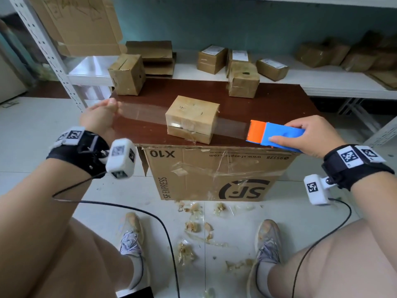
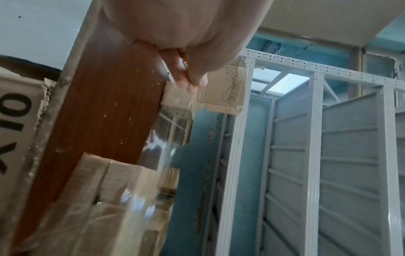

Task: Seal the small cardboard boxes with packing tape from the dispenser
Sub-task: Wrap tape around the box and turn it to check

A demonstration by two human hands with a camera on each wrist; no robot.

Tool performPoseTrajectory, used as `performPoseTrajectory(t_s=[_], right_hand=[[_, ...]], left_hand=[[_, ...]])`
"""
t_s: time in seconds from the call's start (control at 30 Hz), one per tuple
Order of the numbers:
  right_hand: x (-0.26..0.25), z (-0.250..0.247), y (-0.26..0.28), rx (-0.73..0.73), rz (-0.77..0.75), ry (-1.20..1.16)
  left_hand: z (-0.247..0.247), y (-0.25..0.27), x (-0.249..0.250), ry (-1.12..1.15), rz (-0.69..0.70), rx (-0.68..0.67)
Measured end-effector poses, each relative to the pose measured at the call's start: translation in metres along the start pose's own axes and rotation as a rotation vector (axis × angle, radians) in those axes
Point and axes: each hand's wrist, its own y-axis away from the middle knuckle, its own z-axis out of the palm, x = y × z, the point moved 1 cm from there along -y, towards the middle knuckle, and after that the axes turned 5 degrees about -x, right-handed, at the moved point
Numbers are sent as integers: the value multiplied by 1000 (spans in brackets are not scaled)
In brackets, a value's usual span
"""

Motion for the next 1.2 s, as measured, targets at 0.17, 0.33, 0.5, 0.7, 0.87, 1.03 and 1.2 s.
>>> performPoseTrajectory(t_s=[0.17,0.33,0.5,0.7,0.87,1.03,1.2], right_hand=[[23,14,-14,134,194,137],[29,24,-29,253,368,194],[19,37,-48,245,468,310],[1,55,-57,229,477,422],[-3,63,-70,136,624,427],[-7,60,-67,27,657,235],[-84,49,-50,138,175,-44]], left_hand=[[45,65,13,-58,167,-273],[82,129,17,-133,401,-554],[106,153,5,-172,466,-707],[126,169,-4,-205,395,-892],[134,187,9,-80,393,-994],[124,164,12,-66,334,-824],[132,158,7,-31,121,-918]])
